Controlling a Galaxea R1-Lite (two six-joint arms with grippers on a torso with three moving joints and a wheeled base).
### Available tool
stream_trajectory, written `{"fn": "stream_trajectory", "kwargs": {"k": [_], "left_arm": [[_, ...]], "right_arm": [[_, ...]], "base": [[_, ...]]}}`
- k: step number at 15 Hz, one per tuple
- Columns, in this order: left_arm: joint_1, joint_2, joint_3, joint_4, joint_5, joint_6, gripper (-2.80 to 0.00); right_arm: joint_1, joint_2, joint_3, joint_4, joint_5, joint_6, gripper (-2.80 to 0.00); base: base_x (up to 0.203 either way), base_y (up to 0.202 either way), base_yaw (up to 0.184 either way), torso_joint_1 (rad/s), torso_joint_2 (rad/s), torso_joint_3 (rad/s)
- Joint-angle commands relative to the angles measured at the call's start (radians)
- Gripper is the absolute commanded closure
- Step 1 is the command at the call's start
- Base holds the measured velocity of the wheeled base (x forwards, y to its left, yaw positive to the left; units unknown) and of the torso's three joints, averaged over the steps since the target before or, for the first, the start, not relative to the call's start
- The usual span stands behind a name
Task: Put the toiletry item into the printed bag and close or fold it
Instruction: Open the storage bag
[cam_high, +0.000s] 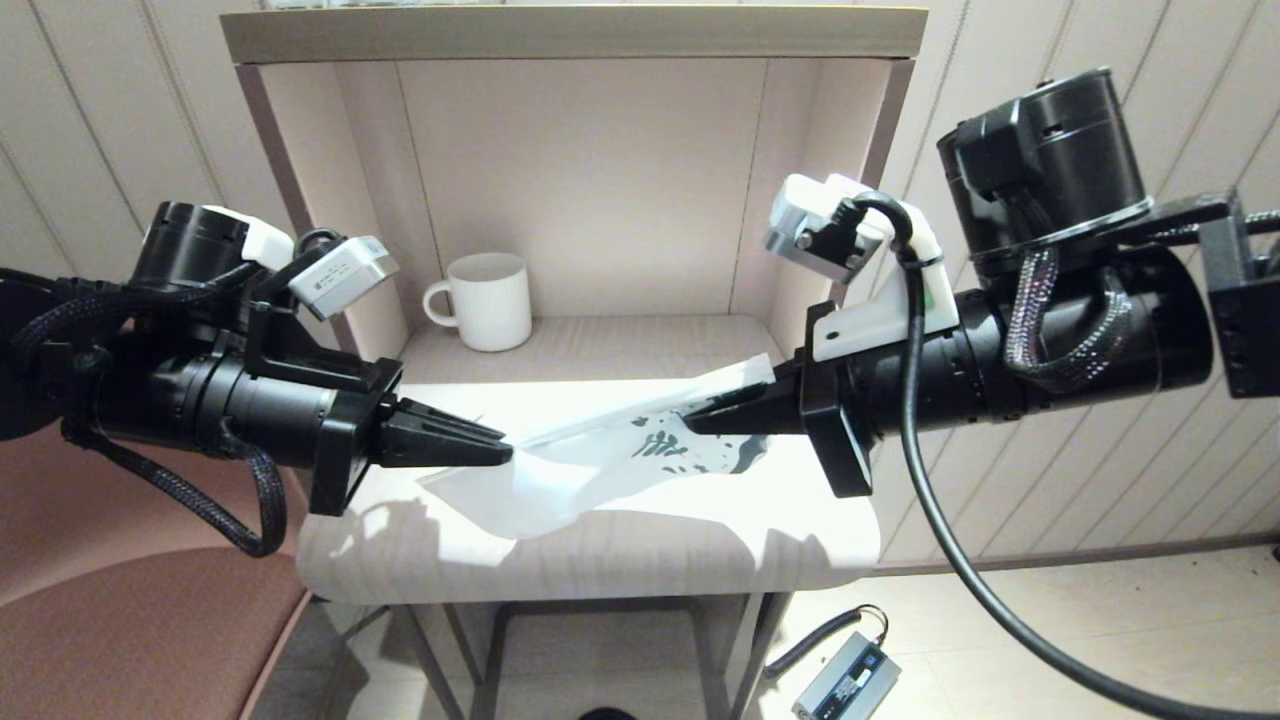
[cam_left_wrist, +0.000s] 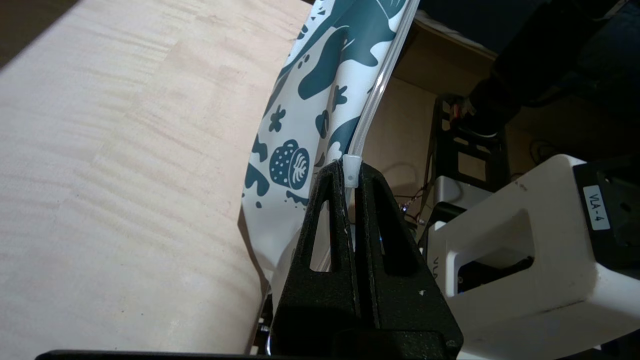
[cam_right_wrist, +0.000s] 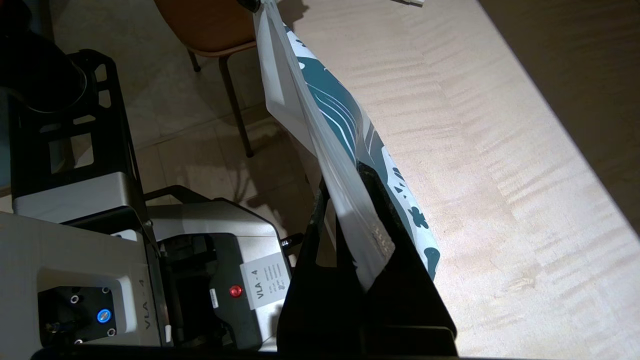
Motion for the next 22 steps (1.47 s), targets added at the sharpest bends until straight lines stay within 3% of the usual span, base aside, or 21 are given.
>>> {"fn": "stream_trajectory", "kwargs": {"k": [1, 10, 22], "left_arm": [[0.004, -0.009, 0.017, 0.0, -0.007, 0.003, 0.0], [0.067, -0.039, 0.168, -0.098, -0.04, 0.001, 0.0], [0.024, -0.003, 0.142, -0.122, -0.06, -0.004, 0.0]], "right_arm": [[-0.001, -0.005, 0.004, 0.002, 0.003, -0.002, 0.0], [-0.026, -0.018, 0.013, 0.002, 0.004, -0.002, 0.0], [-0.023, -0.018, 0.005, 0.002, 0.008, -0.001, 0.0]], "base": [[0.0, 0.0, 0.0, 0.0, 0.0, 0.0], [0.0, 0.0, 0.0, 0.0, 0.0, 0.0], [0.0, 0.0, 0.0, 0.0, 0.0, 0.0]]}}
